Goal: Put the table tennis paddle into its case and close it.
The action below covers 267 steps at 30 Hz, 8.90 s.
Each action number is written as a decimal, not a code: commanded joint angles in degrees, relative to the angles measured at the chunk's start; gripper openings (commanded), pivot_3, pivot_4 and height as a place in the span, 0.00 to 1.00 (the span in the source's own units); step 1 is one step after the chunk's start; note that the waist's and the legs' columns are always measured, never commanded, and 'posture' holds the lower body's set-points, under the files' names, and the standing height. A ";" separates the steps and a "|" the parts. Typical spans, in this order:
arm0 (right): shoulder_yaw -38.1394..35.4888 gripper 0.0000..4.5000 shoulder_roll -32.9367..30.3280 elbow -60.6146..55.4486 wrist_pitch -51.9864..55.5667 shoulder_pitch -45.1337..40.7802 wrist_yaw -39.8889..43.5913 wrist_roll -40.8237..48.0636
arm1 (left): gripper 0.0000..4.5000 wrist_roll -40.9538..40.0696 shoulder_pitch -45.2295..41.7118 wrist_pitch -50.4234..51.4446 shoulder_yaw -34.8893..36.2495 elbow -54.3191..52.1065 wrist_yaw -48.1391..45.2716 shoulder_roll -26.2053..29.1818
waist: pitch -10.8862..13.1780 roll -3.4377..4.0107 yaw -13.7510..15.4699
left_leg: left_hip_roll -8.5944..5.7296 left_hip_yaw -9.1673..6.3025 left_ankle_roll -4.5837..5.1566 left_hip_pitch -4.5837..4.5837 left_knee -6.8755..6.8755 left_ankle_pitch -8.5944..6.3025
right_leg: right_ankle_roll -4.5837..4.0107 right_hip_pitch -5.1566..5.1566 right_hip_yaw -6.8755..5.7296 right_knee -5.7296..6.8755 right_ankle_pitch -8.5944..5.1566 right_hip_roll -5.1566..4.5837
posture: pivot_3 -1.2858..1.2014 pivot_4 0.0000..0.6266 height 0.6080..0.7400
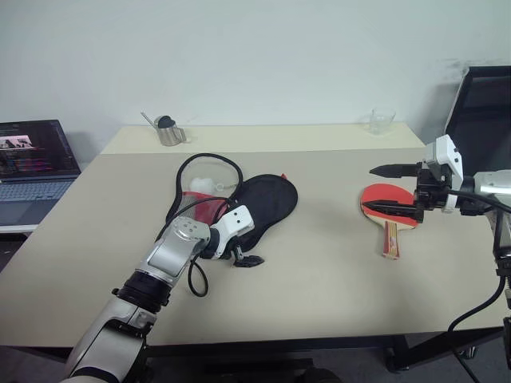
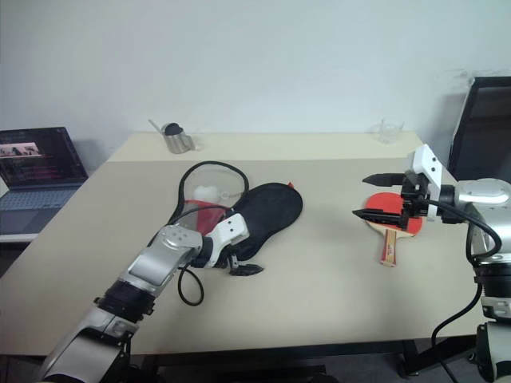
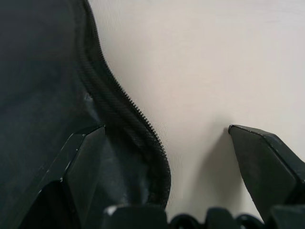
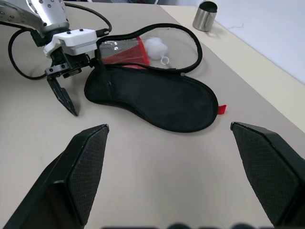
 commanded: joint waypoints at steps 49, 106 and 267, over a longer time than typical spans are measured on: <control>1.53 1.00 1.39 -5.50 1.75 -1.05 -1.29 1.51 | 0.00 -0.64 -30.65 1.44 14.04 40.77 34.25 -39.31 | -0.01 -0.01 1.51 | -0.31 -0.26 0.51 -1.00 0.08 -0.13 | 0.57 -0.16 0.16 -1.16 0.35 0.25 | 0.52 0.24 1.00; -16.74 1.00 30.23 -8.79 63.63 -5.18 -79.41 -23.93 | 0.94 -28.57 3.74 4.85 29.53 -22.26 -12.25 21.23 | -0.03 0.01 -0.25 | 0.10 -0.24 0.35 -1.02 -0.09 -0.08 | 0.13 -0.51 0.23 -0.84 0.27 0.39 | 0.52 0.24 1.00; -11.01 0.99 55.38 49.66 16.26 -39.01 -94.61 -10.23 | 0.95 -36.53 30.00 12.30 54.40 -35.09 -3.30 33.65 | -0.19 -0.30 -1.26 | 0.18 -0.23 0.35 -1.67 -0.16 -0.08 | 0.07 -1.23 0.22 -0.84 0.27 0.34 | 0.52 0.24 1.00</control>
